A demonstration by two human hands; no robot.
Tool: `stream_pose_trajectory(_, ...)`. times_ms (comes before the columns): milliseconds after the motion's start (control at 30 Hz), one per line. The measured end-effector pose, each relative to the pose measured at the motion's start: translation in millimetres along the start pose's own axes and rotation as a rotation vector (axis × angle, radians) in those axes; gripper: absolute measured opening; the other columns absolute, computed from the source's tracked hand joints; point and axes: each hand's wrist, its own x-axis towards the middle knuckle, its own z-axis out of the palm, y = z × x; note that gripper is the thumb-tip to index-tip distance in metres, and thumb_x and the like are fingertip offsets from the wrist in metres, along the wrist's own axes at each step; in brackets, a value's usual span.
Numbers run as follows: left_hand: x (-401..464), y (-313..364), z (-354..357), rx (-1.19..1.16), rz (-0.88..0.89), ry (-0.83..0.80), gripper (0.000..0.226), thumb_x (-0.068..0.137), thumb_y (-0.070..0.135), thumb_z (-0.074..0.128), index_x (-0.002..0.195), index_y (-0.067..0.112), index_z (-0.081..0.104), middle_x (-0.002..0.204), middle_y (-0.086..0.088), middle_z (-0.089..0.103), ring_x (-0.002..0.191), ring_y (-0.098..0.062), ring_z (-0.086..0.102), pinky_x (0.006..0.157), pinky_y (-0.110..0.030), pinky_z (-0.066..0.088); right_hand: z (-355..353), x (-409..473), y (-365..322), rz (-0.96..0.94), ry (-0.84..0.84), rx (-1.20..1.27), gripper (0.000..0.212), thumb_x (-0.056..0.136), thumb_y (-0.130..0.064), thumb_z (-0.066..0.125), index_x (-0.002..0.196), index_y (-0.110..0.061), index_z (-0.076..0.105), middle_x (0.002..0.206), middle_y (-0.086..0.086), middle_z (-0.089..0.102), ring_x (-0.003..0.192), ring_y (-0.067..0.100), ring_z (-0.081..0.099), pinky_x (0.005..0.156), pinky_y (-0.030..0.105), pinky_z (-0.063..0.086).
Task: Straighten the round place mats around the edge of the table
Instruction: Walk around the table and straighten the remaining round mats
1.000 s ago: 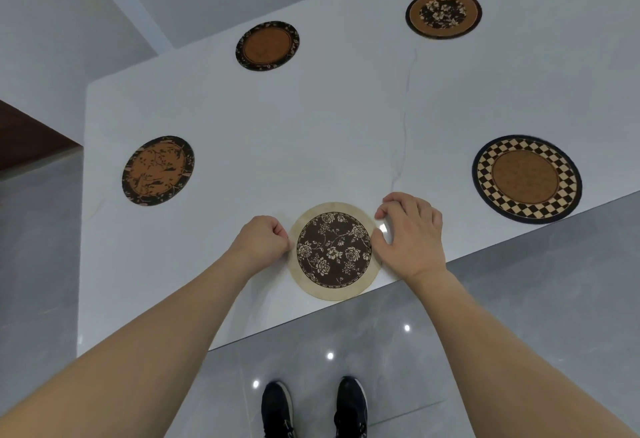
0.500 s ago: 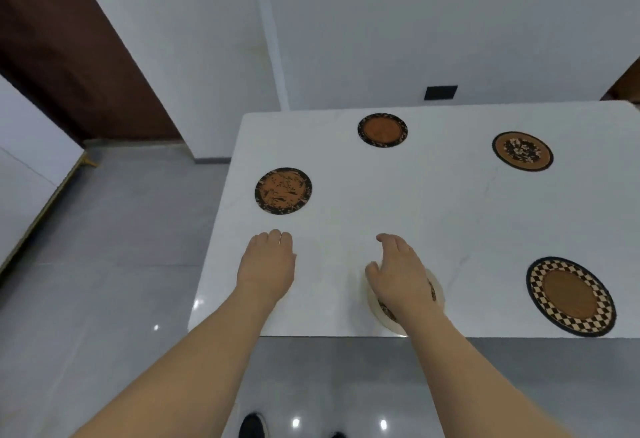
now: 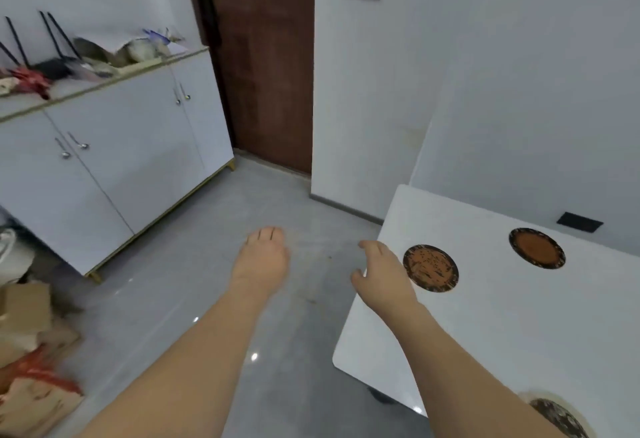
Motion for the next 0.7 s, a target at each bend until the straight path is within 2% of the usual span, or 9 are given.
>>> stream_pose_trajectory(133, 25.5, -69.3, -34.5, 0.024, 0.016, 0.061, 0.043, 0.098, 0.028, 0.038, 0.134, 0.004, 0.041, 0.138, -0.015, 0.047, 0.125, -0.033, 0.043, 0.107, -0.041, 0.032, 12.9, 35.5, -60.4, -0.016, 0.028, -0.014, 0.055, 0.089, -0.021, 0.049, 0.143, -0.013, 0.037, 0.148, 0.008, 0.04, 0.132, 0.027, 0.041, 0.107, 0.036, 0.036)
stream_pose_trajectory(267, 56.3, -108.9, -57.6, 0.046, 0.029, 0.088, 0.042, 0.098, 0.029, 0.038, 0.13, 0.004, 0.043, 0.137, -0.015, 0.047, 0.124, -0.034, 0.043, 0.108, -0.041, 0.033, 18.4, 62.4, -93.5, -0.02, 0.016, -0.028, 0.055, 0.09, -0.021, 0.049, 0.143, -0.013, 0.036, 0.148, 0.008, 0.039, 0.131, 0.027, 0.041, 0.109, 0.037, 0.036)
stream_pose_trajectory(533, 139.7, -102.1, -57.2, 0.036, 0.182, 0.102, 0.041, 0.098, 0.028, 0.038, 0.131, 0.005, 0.043, 0.139, -0.013, 0.046, 0.125, -0.031, 0.042, 0.108, -0.038, 0.029, 14.8, 135.1, -97.7, 0.056, 0.081, -0.023, 0.054, 0.088, -0.021, 0.05, 0.141, -0.012, 0.039, 0.145, 0.007, 0.042, 0.129, 0.026, 0.043, 0.107, 0.036, 0.037)
stream_pose_trajectory(700, 198.0, -97.7, -55.7, 0.045, 0.218, 0.075, 0.041, 0.098, 0.029, 0.038, 0.132, 0.006, 0.042, 0.14, -0.012, 0.044, 0.127, -0.031, 0.04, 0.11, -0.038, 0.029, 11.2, 193.8, -94.9, 0.079, 0.112, 0.003, 0.054, 0.088, -0.021, 0.049, 0.14, -0.013, 0.04, 0.145, 0.006, 0.043, 0.128, 0.026, 0.044, 0.105, 0.036, 0.037)
